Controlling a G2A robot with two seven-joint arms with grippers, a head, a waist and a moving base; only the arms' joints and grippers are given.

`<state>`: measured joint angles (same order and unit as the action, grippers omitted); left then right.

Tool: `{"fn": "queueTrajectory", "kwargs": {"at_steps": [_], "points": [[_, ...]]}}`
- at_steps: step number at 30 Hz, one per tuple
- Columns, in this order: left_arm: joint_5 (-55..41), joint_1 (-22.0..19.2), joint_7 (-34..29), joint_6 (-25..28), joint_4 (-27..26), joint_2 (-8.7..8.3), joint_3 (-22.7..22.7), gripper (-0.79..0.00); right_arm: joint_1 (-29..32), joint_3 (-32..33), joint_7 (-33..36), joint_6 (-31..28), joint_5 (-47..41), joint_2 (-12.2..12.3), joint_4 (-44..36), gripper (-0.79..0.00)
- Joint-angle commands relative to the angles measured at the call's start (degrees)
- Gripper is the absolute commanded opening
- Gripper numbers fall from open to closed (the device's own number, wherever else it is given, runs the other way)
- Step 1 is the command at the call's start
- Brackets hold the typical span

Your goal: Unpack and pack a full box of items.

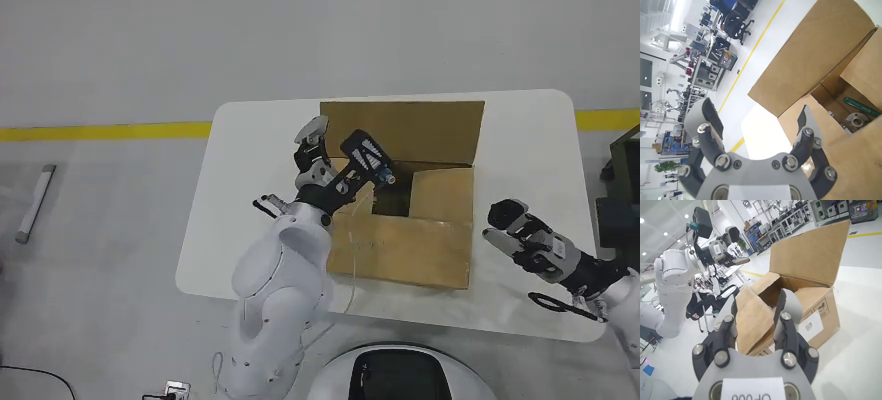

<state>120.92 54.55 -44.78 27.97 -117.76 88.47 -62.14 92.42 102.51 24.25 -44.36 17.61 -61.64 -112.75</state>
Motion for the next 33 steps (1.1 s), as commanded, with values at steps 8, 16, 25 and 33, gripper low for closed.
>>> {"fn": "queueTrajectory", "kwargs": {"at_steps": [8, 16, 25, 33], "points": [[4.2, 2.1, 0.4, -0.6, -1.1, -0.29, -0.1, 0.0, -0.5, -0.8, 1.2, 3.3, 5.5, 0.2, -0.8, 0.0], [6.2, 1.7, 0.2, -0.9, -1.1, -0.29, -0.9, 0.0, -1.7, -4.8, -0.2, 2.7, 10.0, 0.1, -0.1, 0.0], [7.0, 2.1, 1.0, 0.4, -1.5, -0.37, -1.4, 0.0, -1.9, -7.4, 0.5, 1.9, 9.2, 0.3, 0.6, 0.0], [7.3, 2.4, 1.5, 0.4, -1.7, -0.28, -0.9, 0.0, -0.7, -6.3, 2.1, 1.1, 6.6, 0.8, -0.8, -0.363]]}}
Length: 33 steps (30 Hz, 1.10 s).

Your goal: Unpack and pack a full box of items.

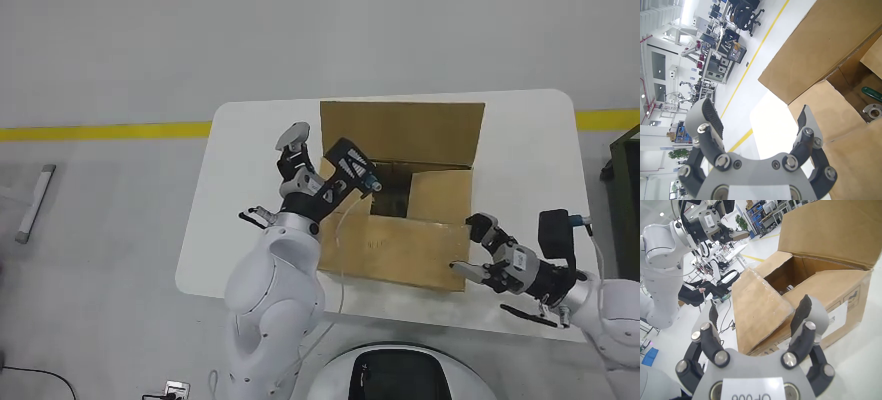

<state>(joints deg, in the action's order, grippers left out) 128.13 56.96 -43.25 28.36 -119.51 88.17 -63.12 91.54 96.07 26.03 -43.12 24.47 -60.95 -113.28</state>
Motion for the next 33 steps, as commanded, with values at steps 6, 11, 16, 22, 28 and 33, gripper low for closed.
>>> {"fn": "queueTrajectory", "kwargs": {"at_steps": [6, 11, 16, 22, 28, 33], "points": [[0.1, 0.0, 0.2, -0.1, 0.1, 0.11, 0.2, 0.0, 1.2, 0.1, 3.4, -1.7, -3.5, 0.6, -1.4, -0.643], [0.2, 0.0, 0.5, -0.1, 0.1, 0.17, 0.2, 0.0, 1.5, 0.2, 5.4, -1.4, -5.6, 0.9, -1.8, -0.785], [0.3, -0.1, 0.5, 0.1, 0.0, 0.22, 0.2, 0.0, 1.8, 0.3, 5.7, -1.3, -5.8, 1.2, -2.3, -0.785], [0.3, -0.9, 0.4, 0.4, -0.1, 0.33, -0.1, 0.0, 1.1, 2.1, 3.3, -1.9, -0.7, 1.3, -4.1, -0.785], [0.5, -3.7, -2.0, 2.0, 1.6, 0.69, 0.3, 0.0, 0.0, 6.4, -4.7, -4.8, 12.1, 1.2, -7.7, -0.785], [1.7, -7.3, -3.1, 5.5, 4.3, 1.01, 2.1, 0.0, 1.1, 8.0, -13.8, -7.4, 25.3, 0.7, -10.6, -0.785]]}}
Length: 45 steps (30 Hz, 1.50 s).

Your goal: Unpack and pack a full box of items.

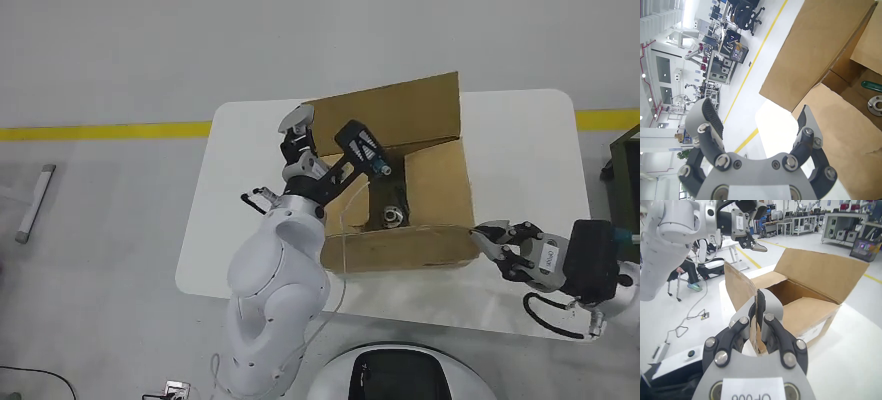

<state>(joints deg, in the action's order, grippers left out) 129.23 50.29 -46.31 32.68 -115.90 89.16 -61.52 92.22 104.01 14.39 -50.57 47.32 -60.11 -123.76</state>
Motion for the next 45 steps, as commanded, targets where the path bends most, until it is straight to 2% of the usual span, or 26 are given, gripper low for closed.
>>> {"fn": "queueTrajectory", "kwargs": {"at_steps": [1, 4, 10, 16, 23, 24, 25, 26, 27, 32, 35, 41, 42, 45], "points": [[0.6, -0.9, -0.3, 2.1, 1.4, 0.07, 0.9, 0.0, 0.8, 0.3, -3.9, 0.4, 5.1, -0.2, -0.4, -0.785], [-1.0, -1.1, -0.6, 4.4, 1.9, 0.29, 1.9, 0.0, 2.5, 0.0, -9.9, 2.0, 9.2, -0.6, -0.2, -0.785], [-4.1, -0.3, -2.4, 8.3, 1.2, 0.6, 3.1, 0.0, 4.9, 0.0, -16.0, 4.0, 13.8, -1.0, 0.0, -0.785], [-5.5, 0.3, -3.0, 12.8, 0.6, 0.73, 5.1, 0.0, 6.2, -0.3, -17.9, 5.7, 14.5, -1.1, 0.3, -0.785], [-8.1, 0.5, -3.2, 14.4, 0.3, 1.07, 6.2, 0.0, 6.9, 0.0, -18.2, 6.2, 14.0, -1.1, 0.3, -0.785], [-8.3, 0.5, -3.3, 14.5, 0.3, 1.09, 6.2, 0.0, 7.0, 0.1, -18.2, 6.3, 13.9, -1.1, 0.3, -0.76], [-8.4, 0.5, -3.4, 14.6, 0.3, 1.12, 6.2, 0.0, 7.2, 0.1, -18.4, 6.7, 13.4, -1.1, 0.3, -0.668], [-8.6, 0.5, -3.6, 15.2, 0.3, 1.12, 6.2, 0.0, 7.4, 0.3, -18.4, 7.3, 12.9, -1.2, 0.4, -0.419], [-8.7, 0.5, -3.8, 15.8, 0.4, 1.11, 6.2, 0.0, 7.6, 0.5, -18.5, 8.0, 12.5, -1.2, 0.4, 0.0], [-9.5, 0.7, -3.2, 18.1, -0.3, 1.05, 6.3, 0.0, 8.6, 1.7, -19.6, 10.7, 7.4, -1.5, 0.4, 0.0], [-10.0, 0.9, -3.3, 18.7, -0.8, 1.09, 6.7, 0.0, 9.4, 2.3, -21.5, 12.9, -0.5, -1.8, 1.4, 0.0], [-11.2, 1.0, -4.4, 20.1, -2.2, 1.24, 7.2, 0.0, 10.2, 4.1, -15.5, 17.5, -12.3, -1.9, 2.6, -0.003], [-11.9, 1.0, -4.5, 20.6, -2.4, 1.29, 7.4, 0.0, 10.4, 4.0, -13.3, 17.8, -13.8, -1.8, 2.7, -0.339], [-13.7, 1.5, -4.0, 21.3, -3.2, 1.32, 7.6, 0.0, 10.3, 4.1, -7.7, 17.7, -15.8, -1.5, 2.5, -0.566]]}}
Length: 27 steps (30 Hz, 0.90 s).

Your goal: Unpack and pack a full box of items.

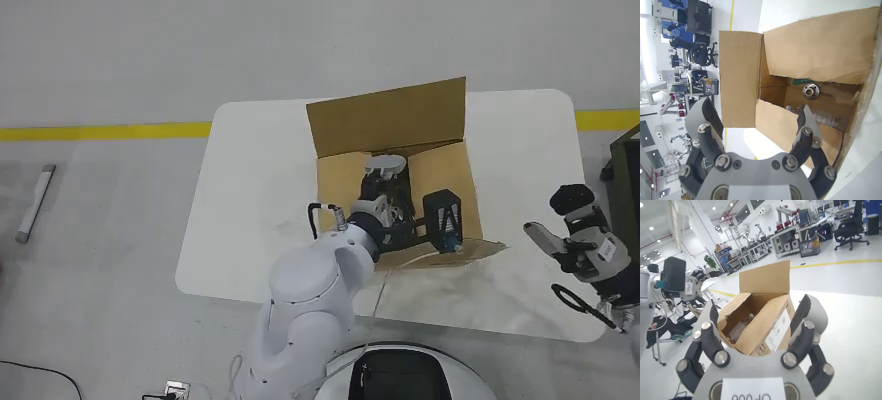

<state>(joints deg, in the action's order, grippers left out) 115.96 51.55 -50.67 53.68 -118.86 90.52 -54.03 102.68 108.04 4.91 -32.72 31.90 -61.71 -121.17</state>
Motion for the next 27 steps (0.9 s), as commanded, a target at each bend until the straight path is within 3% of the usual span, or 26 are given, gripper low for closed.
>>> {"fn": "queueTrajectory", "kwargs": {"at_steps": [1, 2, 14, 27], "points": [[-0.2, 0.4, 1.3, 1.3, -0.3, -0.19, 0.6, 0.0, -0.1, -0.2, 3.2, -0.6, -0.7, 0.1, -0.1, -0.683], [-0.2, 0.8, 1.9, 1.8, -0.7, -0.34, 0.6, 0.0, 0.0, -0.4, 4.4, -0.9, -1.1, 0.2, 0.1, -0.785], [-2.3, 7.3, 1.8, 1.7, -5.4, -1.73, -0.6, 0.0, -0.7, -1.4, 9.8, -4.2, -3.1, 0.5, 0.6, -0.785], [-2.9, 4.3, -0.4, -0.5, -4.3, -2.44, -3.7, 0.0, -0.1, -3.3, 20.5, -12.6, -0.8, 1.6, 0.9, -0.785]]}}
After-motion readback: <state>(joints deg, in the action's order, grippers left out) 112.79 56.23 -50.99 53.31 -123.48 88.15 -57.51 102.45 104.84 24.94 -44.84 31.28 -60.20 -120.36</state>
